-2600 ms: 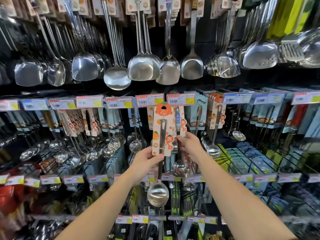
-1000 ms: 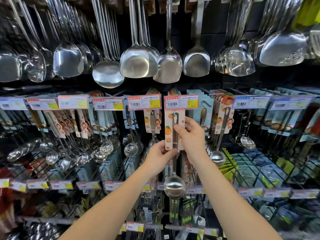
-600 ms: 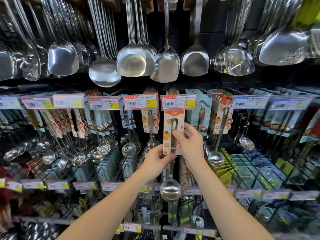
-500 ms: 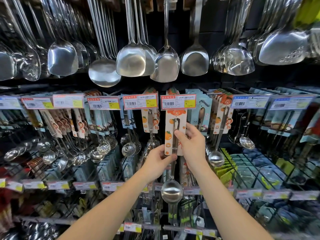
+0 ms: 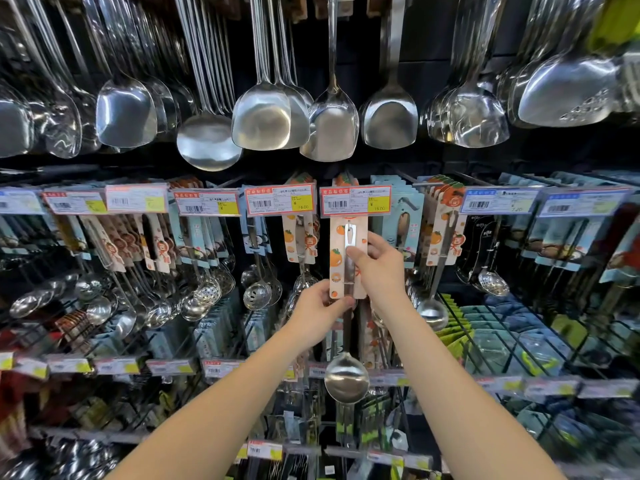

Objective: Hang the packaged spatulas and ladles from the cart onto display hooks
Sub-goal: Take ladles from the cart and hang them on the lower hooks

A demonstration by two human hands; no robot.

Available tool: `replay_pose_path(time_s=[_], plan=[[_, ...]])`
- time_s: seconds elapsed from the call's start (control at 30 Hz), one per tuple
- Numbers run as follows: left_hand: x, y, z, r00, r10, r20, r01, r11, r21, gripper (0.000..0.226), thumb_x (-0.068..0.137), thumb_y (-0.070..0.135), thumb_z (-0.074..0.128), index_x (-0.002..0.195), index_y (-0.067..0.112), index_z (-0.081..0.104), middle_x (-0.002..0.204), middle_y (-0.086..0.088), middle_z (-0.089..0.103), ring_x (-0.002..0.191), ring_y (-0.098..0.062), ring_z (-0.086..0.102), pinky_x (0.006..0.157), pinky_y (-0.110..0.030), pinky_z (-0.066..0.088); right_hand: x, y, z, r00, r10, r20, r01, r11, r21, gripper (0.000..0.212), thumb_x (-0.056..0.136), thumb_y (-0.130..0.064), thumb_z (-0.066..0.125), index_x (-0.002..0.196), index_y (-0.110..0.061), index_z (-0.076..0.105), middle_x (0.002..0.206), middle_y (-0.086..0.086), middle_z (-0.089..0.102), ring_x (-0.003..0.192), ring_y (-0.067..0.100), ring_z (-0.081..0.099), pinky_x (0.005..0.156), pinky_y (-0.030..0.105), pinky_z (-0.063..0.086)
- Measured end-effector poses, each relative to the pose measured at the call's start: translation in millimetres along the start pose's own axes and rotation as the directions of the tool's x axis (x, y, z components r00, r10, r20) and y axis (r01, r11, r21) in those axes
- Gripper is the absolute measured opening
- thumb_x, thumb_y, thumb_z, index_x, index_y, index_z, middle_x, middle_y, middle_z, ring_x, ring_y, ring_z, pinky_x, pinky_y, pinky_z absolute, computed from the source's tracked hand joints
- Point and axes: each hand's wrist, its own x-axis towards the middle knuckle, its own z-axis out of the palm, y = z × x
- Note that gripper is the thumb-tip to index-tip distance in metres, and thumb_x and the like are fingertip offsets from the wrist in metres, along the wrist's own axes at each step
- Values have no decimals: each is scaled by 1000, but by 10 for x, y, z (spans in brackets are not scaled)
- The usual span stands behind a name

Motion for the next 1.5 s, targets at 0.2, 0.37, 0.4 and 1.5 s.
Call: replay_pose_path(time_s=[0.2,0.37,0.4,1.5], plan=[[330,36,-12,996,-74,-49,76,996,52,28,95,6,68,122,10,62,112,-13,74,100,-26,72,87,-47,63,362,0,96,999,23,-39,-29,986,-164,23,92,-23,70,114,-27,72,89,-5,68,89,22,66,82,37,53],[557,43,-17,982,-171,-77,174,984,38,46,92,7,73,132,7,52,105,-12,73,93,-23,70,90,-40,58,627,39,122,998,46,-42,-58,929,-365,30,92,-34,69,118,-20,71,98,1,72,102,28,67,88,36,49],[572,57,-17,982,-175,-77,179,982,53,50,93,8,73,136,6,49,104,-9,72,92,-19,68,86,-34,55,658,65,119,998,47,-36,-57,912,-407,34,93,-37,68,121,-19,70,107,5,74,106,30,67,89,35,48],[-947,848,2282,641,266,720,-766,276,581,58,100,50,48,147,17,48,143,-10,57,127,-32,58,104,-44,49,-2348,-39,-2903,874,125,-471,-486,162,-859,35,101,-22,53,134,-13,56,128,10,62,104,30,65,76,41,58]])
